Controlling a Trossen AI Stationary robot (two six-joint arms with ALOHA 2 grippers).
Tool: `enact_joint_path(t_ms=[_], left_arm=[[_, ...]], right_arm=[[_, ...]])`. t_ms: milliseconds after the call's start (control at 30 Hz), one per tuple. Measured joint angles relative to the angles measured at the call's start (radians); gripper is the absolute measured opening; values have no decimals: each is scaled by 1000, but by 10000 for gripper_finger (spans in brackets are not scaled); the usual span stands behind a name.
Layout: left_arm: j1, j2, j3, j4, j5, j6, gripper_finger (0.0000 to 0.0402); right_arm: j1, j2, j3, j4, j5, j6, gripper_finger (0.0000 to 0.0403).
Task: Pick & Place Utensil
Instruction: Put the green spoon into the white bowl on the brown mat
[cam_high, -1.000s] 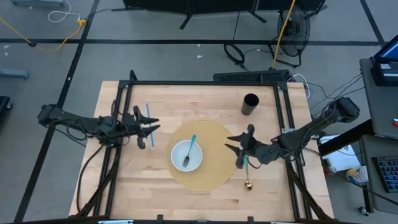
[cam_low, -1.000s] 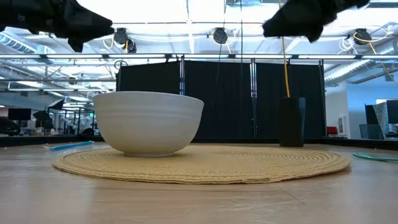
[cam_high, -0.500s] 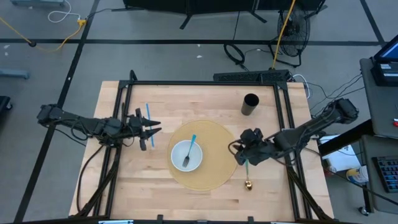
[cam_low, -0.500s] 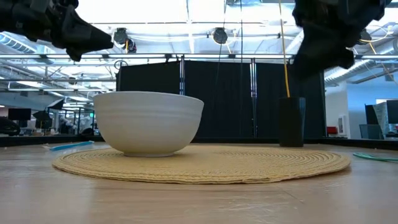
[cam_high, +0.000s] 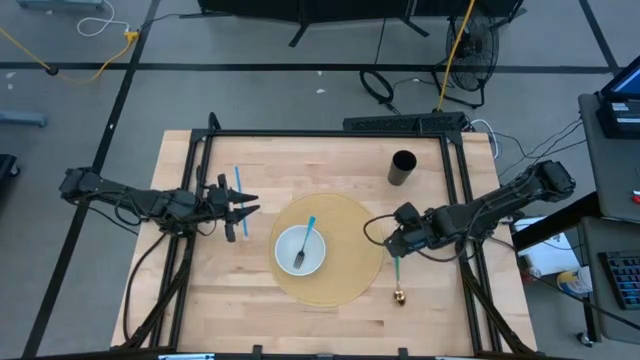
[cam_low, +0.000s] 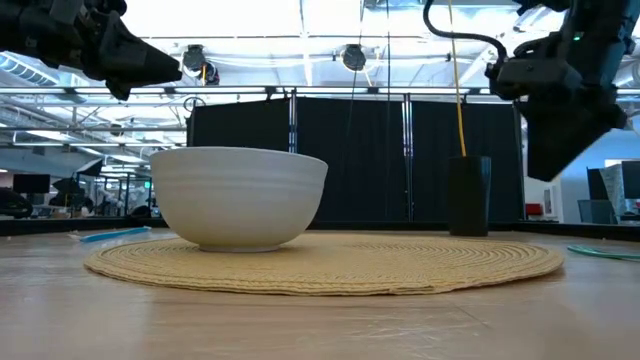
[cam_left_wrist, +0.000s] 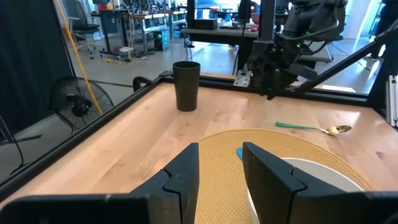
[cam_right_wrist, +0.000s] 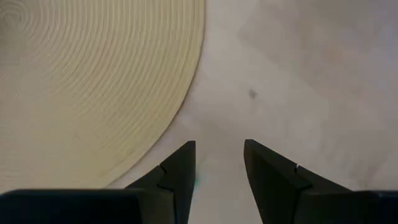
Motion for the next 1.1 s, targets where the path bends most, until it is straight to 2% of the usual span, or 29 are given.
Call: enact_joint_path(t_ms=[233,467,567,800,1100], left_arm=[[0,0,0,0,-27,-1,129],[0,0,0,0,-26,-10,129],[0,0,0,-1,-26,-10,129],[0,0,0,-2,-26,-9,129],[0,0,0,-1,-26,-6,129]], right_arm=[[19,33,0,6,-53,75,130],[40,140,-1,90,-197,115,130],[60,164,-1,149,-217,135,130],[136,187,-1,147,-258,298,130],[210,187,-1,196,-245,423,130]])
